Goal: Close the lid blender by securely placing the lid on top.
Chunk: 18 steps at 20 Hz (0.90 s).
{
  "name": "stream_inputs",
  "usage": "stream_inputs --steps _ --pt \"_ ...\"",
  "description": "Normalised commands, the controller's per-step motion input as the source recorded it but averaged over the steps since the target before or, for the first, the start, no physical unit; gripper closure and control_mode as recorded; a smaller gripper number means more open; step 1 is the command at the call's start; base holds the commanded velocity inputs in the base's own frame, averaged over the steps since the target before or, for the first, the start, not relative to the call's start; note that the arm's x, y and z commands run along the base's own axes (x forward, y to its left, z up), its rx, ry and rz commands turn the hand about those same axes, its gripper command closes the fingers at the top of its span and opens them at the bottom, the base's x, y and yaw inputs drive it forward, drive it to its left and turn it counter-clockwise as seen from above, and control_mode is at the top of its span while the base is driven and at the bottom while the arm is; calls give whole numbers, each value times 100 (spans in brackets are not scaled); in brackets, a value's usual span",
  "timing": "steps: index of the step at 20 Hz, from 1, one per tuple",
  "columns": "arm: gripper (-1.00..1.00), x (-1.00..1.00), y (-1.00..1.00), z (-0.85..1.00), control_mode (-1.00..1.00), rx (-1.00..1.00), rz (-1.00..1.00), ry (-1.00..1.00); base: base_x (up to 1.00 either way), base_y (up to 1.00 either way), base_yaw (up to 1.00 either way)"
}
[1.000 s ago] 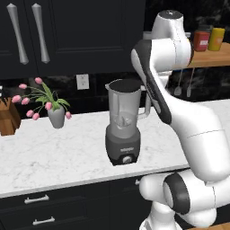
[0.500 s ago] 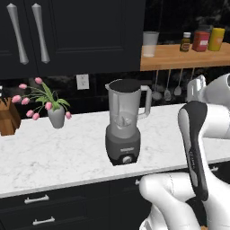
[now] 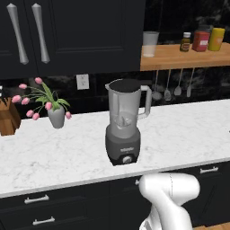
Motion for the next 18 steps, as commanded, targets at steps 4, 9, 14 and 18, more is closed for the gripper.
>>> stream_inputs --steps 4,9,14,18 --pt "-100 -51 -20 35 -100 4 -1 -24 0 0 0" --pt "-100 0 0 0 -100 0 0 0 0 0 0" --pt "-100 4 0 -9 -100 -7 0 0 0 0 0" --pt "-100 9 4 -30 -100 -28 -2 0 0 0 0"
